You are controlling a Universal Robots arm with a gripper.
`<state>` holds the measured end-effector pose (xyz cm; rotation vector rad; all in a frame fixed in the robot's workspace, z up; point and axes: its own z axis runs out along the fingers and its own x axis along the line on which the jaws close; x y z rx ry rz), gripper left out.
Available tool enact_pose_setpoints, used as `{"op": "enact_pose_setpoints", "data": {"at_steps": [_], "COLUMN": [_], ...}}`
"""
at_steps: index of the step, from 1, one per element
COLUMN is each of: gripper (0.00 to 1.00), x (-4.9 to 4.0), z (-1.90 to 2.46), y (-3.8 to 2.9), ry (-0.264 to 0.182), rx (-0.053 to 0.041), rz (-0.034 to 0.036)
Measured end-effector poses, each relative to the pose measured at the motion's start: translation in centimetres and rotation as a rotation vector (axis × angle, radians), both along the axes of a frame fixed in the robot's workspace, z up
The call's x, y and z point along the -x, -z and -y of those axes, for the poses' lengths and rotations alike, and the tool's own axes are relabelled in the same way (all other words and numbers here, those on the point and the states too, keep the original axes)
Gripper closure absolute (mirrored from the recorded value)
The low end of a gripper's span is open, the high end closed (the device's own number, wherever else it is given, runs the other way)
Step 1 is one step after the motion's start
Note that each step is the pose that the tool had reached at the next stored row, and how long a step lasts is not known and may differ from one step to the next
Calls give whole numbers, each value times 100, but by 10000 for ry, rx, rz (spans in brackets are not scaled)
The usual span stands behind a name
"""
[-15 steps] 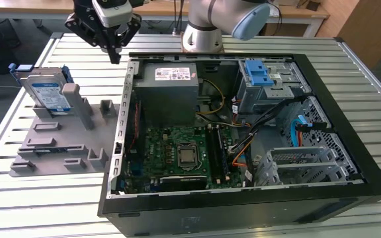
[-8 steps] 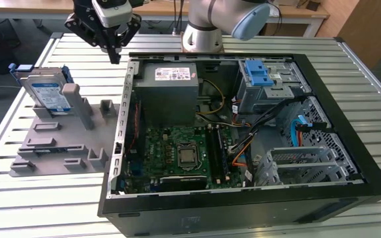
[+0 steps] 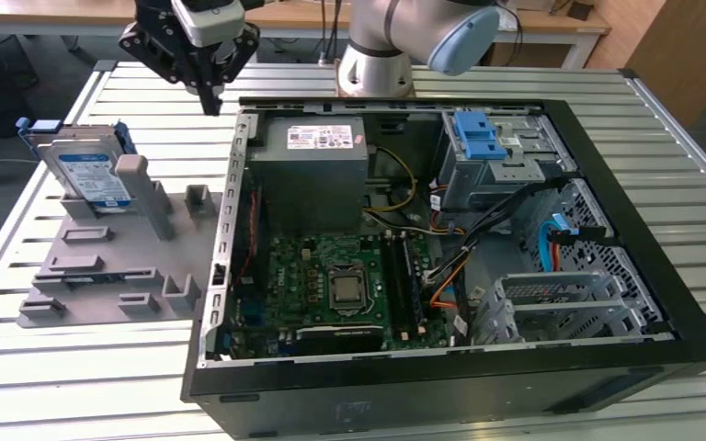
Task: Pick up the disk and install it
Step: 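Reach for the disk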
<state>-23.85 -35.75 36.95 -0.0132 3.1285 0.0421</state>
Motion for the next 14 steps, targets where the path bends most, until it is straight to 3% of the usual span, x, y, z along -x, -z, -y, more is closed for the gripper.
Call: {"op": "enact_pose_setpoints", "data": {"at_steps": [5,14], "gripper": [89,89], "x": [84,202], "z": [-36,-51], "y": [5,19], "ry": [-1,-2], "rx": [1,0], "rz": [-1,-5]}}
